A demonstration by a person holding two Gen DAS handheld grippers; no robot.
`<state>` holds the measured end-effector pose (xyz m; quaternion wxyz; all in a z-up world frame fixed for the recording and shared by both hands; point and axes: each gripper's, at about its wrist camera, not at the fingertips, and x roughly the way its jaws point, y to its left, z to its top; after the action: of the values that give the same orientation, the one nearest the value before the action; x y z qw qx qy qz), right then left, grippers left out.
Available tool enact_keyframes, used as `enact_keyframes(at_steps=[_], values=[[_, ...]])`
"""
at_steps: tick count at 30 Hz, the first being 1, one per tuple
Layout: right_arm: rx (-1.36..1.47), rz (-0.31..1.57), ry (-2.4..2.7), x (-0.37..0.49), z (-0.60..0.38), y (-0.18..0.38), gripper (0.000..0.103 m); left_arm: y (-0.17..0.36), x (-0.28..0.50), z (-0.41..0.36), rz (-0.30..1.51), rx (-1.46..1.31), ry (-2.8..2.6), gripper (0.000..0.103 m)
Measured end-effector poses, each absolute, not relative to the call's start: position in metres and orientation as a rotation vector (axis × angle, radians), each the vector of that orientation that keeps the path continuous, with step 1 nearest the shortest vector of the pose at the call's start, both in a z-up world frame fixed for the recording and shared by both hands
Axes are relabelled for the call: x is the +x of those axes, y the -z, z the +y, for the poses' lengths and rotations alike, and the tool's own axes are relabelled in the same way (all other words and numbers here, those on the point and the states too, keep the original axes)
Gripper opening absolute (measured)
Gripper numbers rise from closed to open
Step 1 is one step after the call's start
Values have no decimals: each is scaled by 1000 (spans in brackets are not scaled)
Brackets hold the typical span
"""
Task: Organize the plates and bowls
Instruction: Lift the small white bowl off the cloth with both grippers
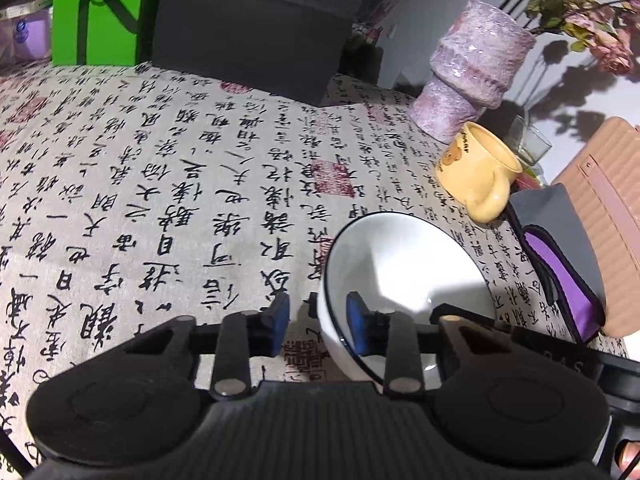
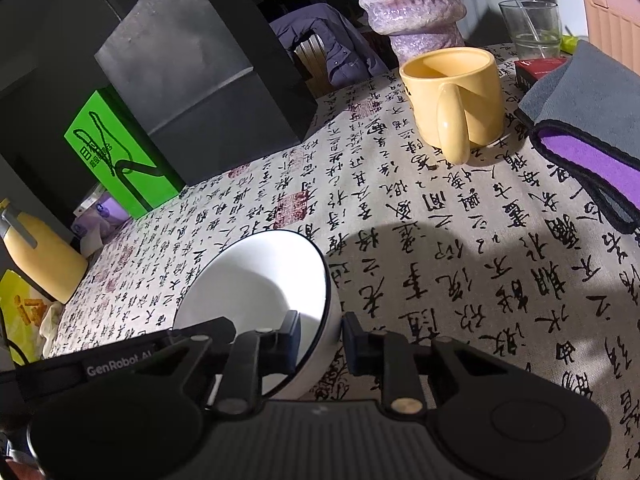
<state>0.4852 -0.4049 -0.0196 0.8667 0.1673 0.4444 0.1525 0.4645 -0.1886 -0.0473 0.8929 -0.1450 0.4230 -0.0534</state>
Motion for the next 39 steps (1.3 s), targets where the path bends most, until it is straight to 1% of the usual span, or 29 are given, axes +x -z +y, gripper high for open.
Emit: enact_keyframes(at_steps=[1, 3, 4, 31, 33, 37, 39], values=[[350, 929, -319, 485, -405, 20, 21, 47, 464, -189, 873, -297, 118, 25], [346, 927, -318, 485, -404, 20, 21, 46, 463, -191, 865, -290, 133, 19], [341, 925, -317, 484, -404, 19, 21, 46, 462, -192, 861, -285, 138, 18], [313, 903, -292, 484, -399, 22, 18, 45, 459, -202, 840, -214, 117, 18], [315, 901, -290, 485, -398, 23, 17, 46, 460, -202, 846, -210, 114, 18], [281, 919, -267, 490, -392, 27, 11, 47, 464, -204, 868, -199, 113, 18], [269, 930, -256, 493, -389, 28, 10, 49, 466, -205, 879, -186, 110, 18]])
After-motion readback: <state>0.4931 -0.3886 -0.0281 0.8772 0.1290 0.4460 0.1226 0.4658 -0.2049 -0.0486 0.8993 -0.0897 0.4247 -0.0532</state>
